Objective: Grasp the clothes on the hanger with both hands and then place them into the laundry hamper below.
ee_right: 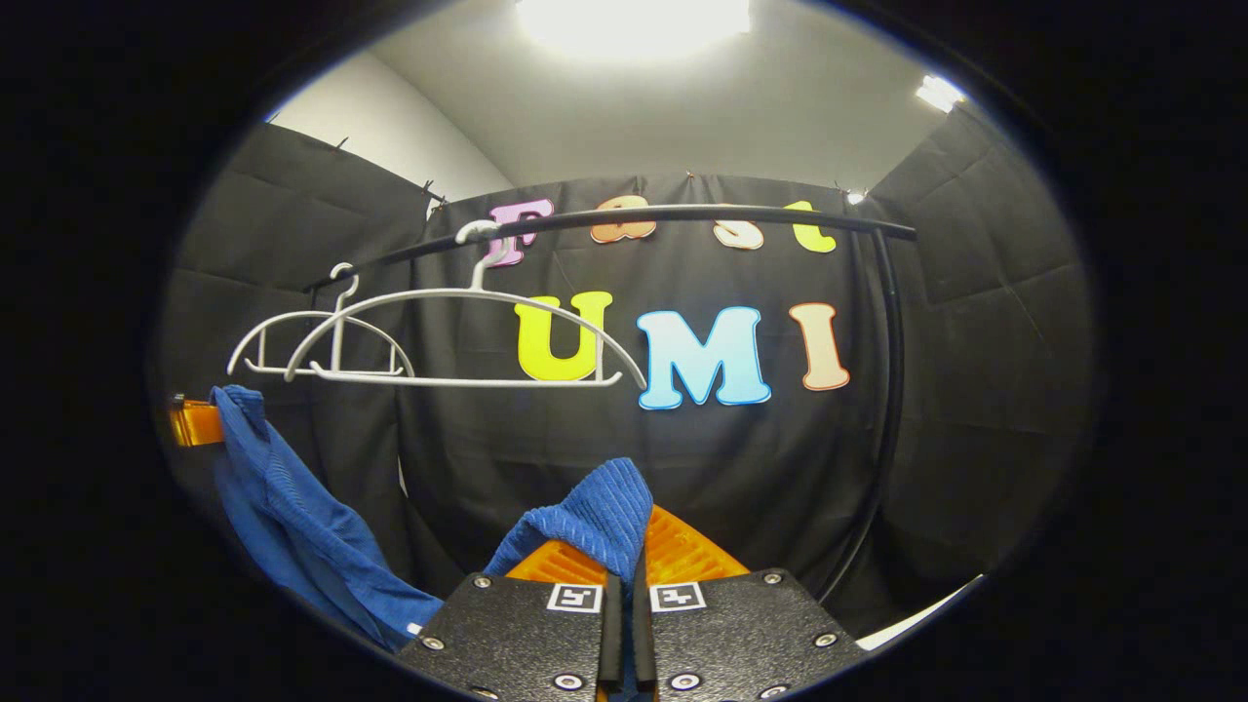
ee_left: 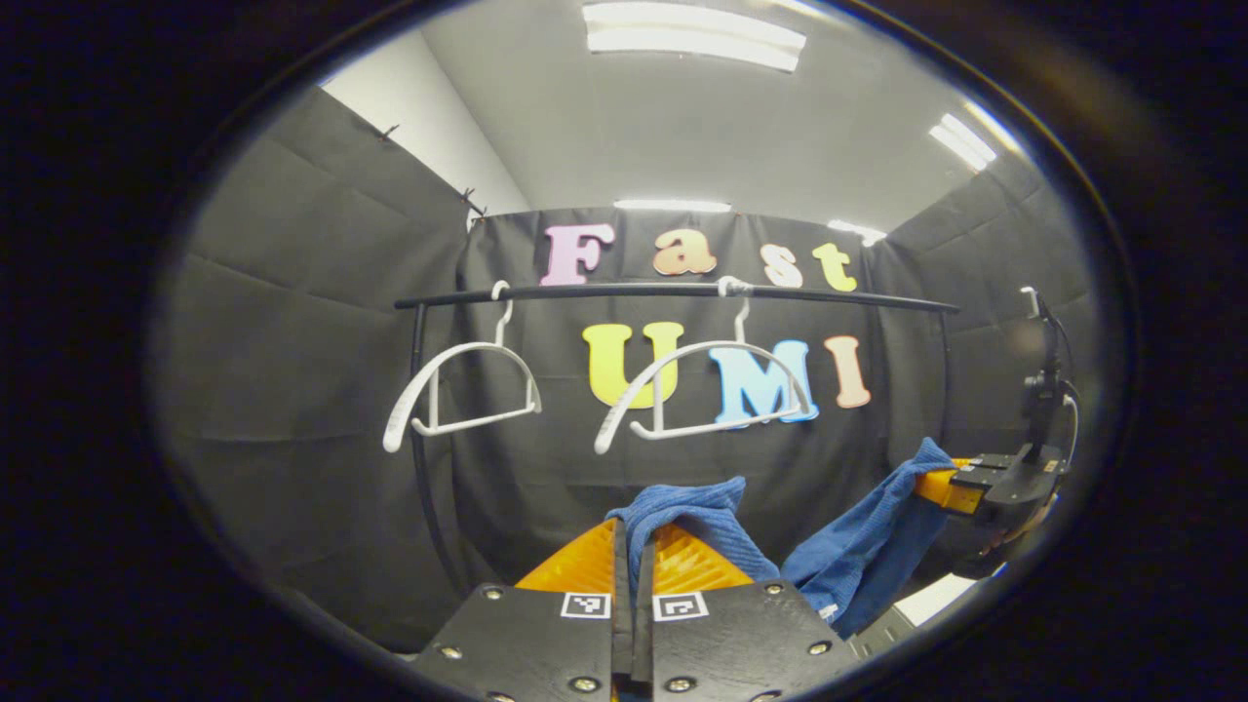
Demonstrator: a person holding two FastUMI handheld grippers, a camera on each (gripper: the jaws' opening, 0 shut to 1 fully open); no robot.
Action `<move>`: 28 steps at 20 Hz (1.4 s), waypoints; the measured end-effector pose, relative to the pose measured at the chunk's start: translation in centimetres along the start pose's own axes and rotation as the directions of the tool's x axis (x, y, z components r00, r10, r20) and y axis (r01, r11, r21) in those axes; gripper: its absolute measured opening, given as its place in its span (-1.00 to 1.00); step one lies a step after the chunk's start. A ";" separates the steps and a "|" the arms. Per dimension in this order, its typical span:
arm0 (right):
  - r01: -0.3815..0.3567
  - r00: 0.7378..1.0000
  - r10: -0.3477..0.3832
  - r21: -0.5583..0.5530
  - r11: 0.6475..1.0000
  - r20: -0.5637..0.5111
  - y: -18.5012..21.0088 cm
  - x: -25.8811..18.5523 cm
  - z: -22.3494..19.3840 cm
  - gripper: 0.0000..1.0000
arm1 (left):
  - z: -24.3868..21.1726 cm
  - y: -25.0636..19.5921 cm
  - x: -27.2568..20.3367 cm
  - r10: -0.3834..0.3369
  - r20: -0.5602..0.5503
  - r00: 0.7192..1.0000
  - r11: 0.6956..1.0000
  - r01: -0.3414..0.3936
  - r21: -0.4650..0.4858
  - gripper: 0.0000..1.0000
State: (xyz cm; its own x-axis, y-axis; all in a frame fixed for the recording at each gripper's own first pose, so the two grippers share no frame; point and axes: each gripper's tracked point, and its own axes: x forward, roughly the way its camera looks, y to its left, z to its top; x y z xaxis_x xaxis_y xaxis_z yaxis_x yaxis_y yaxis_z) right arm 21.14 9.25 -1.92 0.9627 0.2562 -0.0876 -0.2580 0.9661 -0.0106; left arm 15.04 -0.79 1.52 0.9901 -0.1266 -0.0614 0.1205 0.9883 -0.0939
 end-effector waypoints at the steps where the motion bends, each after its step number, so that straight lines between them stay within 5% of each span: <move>1: 0.003 1.000 -0.003 0.001 1.000 -0.002 0.6 -1.3 -0.1 -0.92 | 0.0 -0.6 -0.5 -0.022 0.000 1.000 1.000 0.022 -0.007 -0.87; 9: -0.049 0.995 0.050 0.012 0.999 -0.090 5.2 -7.8 -4.3 -0.92 | -4.2 -6.9 -4.4 -0.189 -0.047 0.981 0.981 0.186 -0.059 -0.99; 16: -0.072 0.970 0.082 0.051 0.996 -0.230 6.5 -9.6 -11.9 -0.95 | -12.2 -9.3 -4.8 -0.212 -0.169 0.963 0.976 0.200 -0.083 -0.99; 23: -0.073 0.906 0.082 0.036 0.997 -0.414 6.8 -10.9 -20.6 -0.89 | -23.4 -8.8 -5.2 -0.166 -0.378 0.911 0.985 0.138 -0.099 -0.89; 28: -0.077 0.841 0.062 -0.006 0.997 -0.537 6.4 -11.6 -26.9 -0.87 | -31.5 -8.0 -6.7 -0.141 -0.534 0.834 0.990 0.113 -0.084 -0.89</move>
State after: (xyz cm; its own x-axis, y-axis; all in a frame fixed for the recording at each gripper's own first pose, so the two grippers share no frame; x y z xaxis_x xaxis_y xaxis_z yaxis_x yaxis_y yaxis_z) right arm 6.10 11.56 -27.75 0.7495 0.2578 -0.6097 -0.3322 0.9432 -0.0095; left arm 5.12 -10.50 -28.59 0.7698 -0.2901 -0.5685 0.2249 0.9569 -0.1838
